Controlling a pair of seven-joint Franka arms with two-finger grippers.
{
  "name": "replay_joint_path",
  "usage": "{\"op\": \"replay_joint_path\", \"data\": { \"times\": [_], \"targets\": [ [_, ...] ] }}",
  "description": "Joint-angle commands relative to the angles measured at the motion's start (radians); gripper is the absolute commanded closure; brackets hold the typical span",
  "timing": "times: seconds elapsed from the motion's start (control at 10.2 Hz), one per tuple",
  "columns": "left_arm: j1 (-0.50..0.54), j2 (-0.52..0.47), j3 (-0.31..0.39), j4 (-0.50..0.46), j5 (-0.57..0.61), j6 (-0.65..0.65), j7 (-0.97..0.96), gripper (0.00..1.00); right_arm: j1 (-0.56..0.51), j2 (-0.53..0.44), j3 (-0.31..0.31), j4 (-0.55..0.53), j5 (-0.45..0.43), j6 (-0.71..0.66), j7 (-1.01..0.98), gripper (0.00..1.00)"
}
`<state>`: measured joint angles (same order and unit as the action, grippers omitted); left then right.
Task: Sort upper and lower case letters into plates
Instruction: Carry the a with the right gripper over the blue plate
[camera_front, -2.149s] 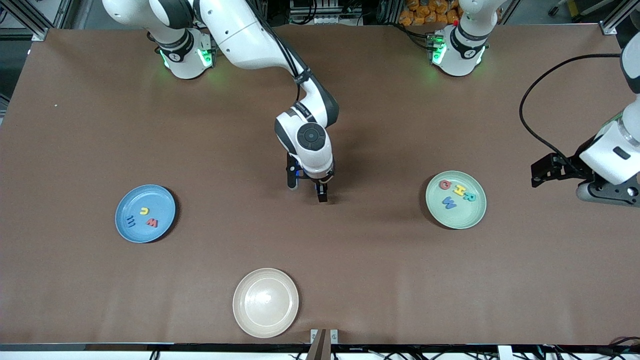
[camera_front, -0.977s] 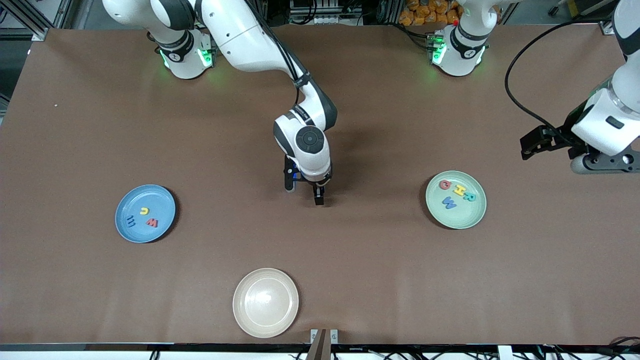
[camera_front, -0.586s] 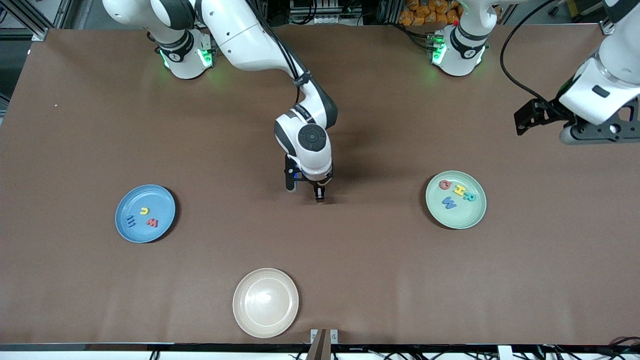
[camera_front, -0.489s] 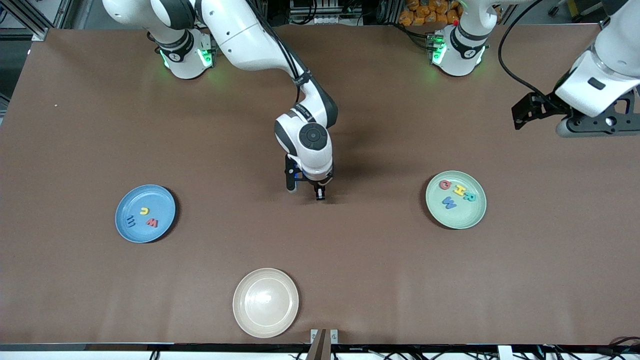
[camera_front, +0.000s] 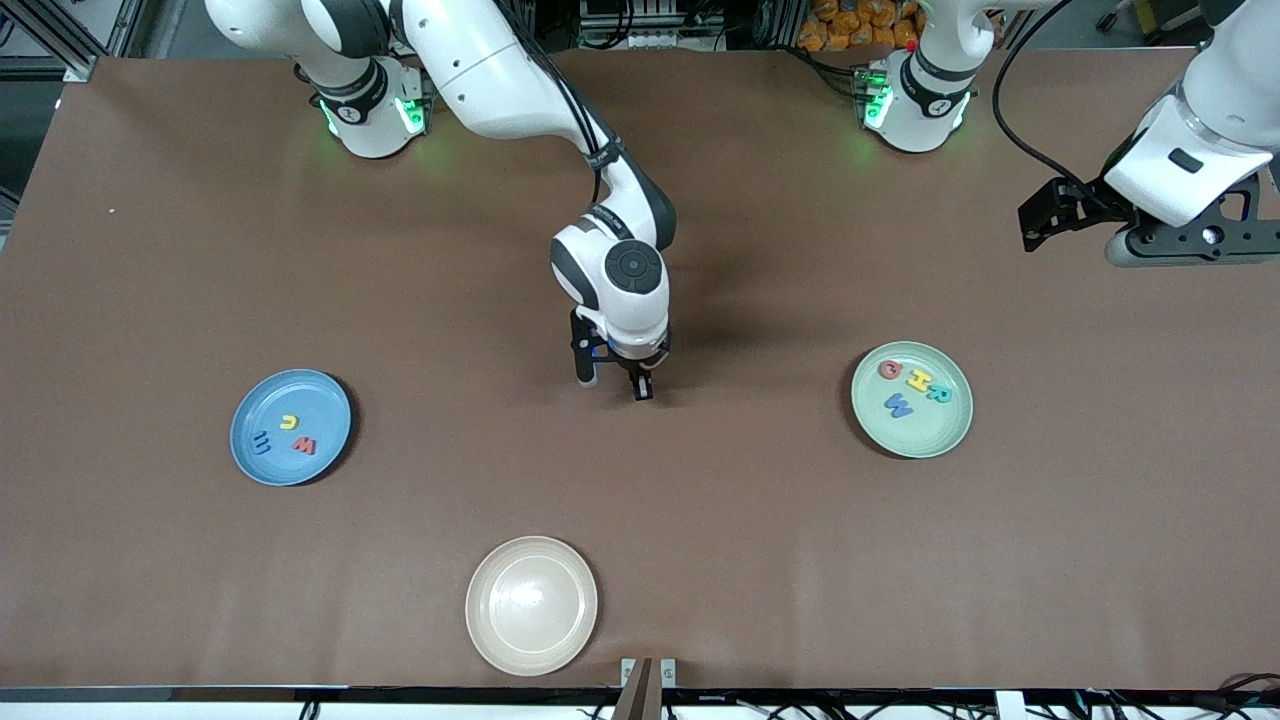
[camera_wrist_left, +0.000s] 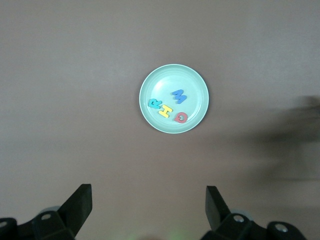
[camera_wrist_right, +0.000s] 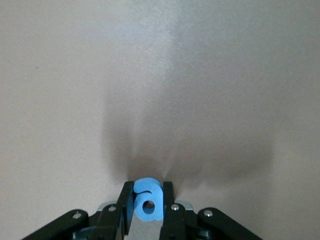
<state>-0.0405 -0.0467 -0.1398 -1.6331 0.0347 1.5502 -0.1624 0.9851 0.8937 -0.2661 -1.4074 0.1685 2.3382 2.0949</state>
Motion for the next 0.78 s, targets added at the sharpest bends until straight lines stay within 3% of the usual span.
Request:
{"op": "replay_joint_path", "data": {
  "times": [0.0,0.49,0.68],
  "targets": [
    [-0.018,-0.015,0.066,-0.016,-0.09,0.014,-0.002,0.0,-0.038,-0.016,-0.008,0.001,-0.021,-0.01,-0.128,1.0],
    [-0.028,-0.021,0.08,-0.011,-0.049,0.008,0.063,0.0,-0.247,-0.159,-0.007,-0.024,-0.011,-0.23,-0.673,1.0],
    [-0.032,-0.021,0.08,-0.008,-0.039,0.01,0.072,0.0,-0.328,-0.273,-0.007,-0.137,-0.011,-0.252,-0.9,1.0]
  ]
}}
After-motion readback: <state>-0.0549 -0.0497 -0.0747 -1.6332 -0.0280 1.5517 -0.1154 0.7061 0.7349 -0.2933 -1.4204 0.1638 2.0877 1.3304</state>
